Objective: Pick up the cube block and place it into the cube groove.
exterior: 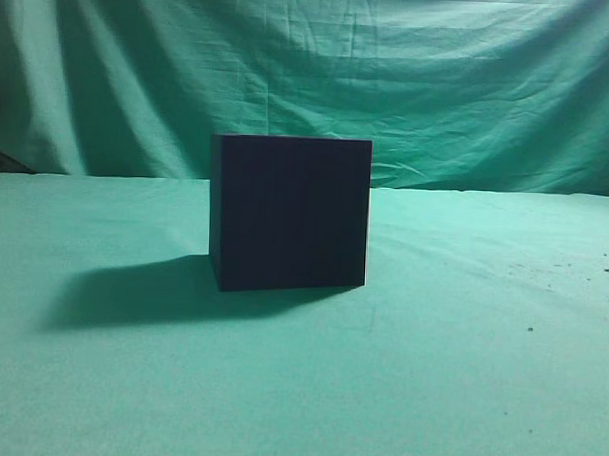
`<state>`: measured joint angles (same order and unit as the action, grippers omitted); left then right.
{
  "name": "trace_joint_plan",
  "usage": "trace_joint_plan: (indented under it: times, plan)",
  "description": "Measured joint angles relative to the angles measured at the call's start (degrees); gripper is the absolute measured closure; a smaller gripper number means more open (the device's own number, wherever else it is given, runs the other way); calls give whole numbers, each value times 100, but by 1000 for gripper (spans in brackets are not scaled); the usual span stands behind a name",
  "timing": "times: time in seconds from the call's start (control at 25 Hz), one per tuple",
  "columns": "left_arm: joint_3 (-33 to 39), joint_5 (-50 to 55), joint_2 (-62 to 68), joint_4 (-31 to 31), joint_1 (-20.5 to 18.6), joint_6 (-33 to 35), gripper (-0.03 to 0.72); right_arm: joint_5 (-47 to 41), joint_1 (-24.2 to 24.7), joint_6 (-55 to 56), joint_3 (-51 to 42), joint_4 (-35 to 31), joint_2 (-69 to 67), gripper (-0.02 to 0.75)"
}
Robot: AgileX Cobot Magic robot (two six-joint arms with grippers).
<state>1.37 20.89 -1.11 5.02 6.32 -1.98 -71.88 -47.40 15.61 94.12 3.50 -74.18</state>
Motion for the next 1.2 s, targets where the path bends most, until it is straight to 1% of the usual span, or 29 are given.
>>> trace_joint_plan:
  times: [0.12,0.24,0.4,0.48,0.6,0.72,0.88,0.96,1.04,1.08,1.2]
  plan:
    - [0,0,0,0,0,0,688,-51,0,-213,-596,0,819,738]
    - [0,0,0,0,0,0,688,-51,0,-280,-1383,-27,1645,738]
    - [0,0,0,0,0,0,688,435,0,-293,-2415,-127,2670,738]
    - [0,0,0,0,0,0,688,513,0,-305,-2832,-151,3192,738]
    - [0,0,0,0,0,0,688,275,0,-305,-3199,-151,3805,738]
    - [0,0,0,0,0,0,688,-49,0,-395,-3363,-151,4194,738]
    - [0,0,0,0,0,0,688,-75,0,-1412,-3633,-265,4447,738]
    - [0,0,0,0,0,0,688,160,0,-1928,-3862,-315,4446,738]
    - [0,0,0,0,0,0,688,554,38,-2179,-4196,-314,4446,738]
    - [0,0,0,0,0,0,688,764,138,-2233,-4344,-314,4472,738]
    - [0,0,0,0,0,0,688,1548,649,-2335,-4934,-326,4657,738]
